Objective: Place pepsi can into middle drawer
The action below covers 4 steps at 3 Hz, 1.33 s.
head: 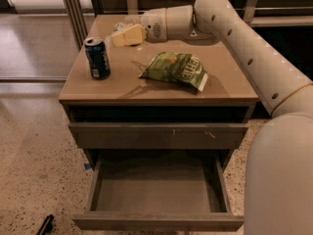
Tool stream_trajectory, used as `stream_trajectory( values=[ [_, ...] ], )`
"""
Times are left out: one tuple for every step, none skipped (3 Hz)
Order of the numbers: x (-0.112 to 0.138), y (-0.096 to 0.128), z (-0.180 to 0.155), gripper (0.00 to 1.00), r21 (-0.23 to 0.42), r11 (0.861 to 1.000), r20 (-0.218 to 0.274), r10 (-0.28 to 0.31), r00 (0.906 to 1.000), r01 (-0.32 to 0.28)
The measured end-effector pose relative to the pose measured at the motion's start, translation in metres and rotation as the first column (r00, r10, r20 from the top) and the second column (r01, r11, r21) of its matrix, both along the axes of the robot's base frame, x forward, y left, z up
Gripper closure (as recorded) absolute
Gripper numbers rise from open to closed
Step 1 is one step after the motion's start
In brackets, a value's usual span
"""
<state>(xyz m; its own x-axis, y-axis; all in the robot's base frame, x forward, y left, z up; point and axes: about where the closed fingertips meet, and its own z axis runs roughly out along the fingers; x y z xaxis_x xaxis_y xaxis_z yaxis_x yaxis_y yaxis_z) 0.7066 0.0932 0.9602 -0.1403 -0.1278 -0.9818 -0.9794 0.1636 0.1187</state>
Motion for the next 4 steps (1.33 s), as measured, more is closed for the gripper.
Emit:
stream_trajectory(
  values=[
    [0.016, 0.027, 0.003, 0.00, 0.082, 0.995, 0.037, 0.046, 0.9982, -0.049],
    [0.027, 0.046, 0.002, 0.00, 0.054, 0.995, 0.068, 0.085, 0.9940, -0.089],
    [0.028, 0.046, 0.008, 0.00, 0.055, 0.995, 0.080, 0.084, 0.9932, -0.089],
    [0.029, 0.057, 0.004, 0.00, 0.040, 0.992, 0.064, 0.116, 0.9911, -0.119]
  ],
)
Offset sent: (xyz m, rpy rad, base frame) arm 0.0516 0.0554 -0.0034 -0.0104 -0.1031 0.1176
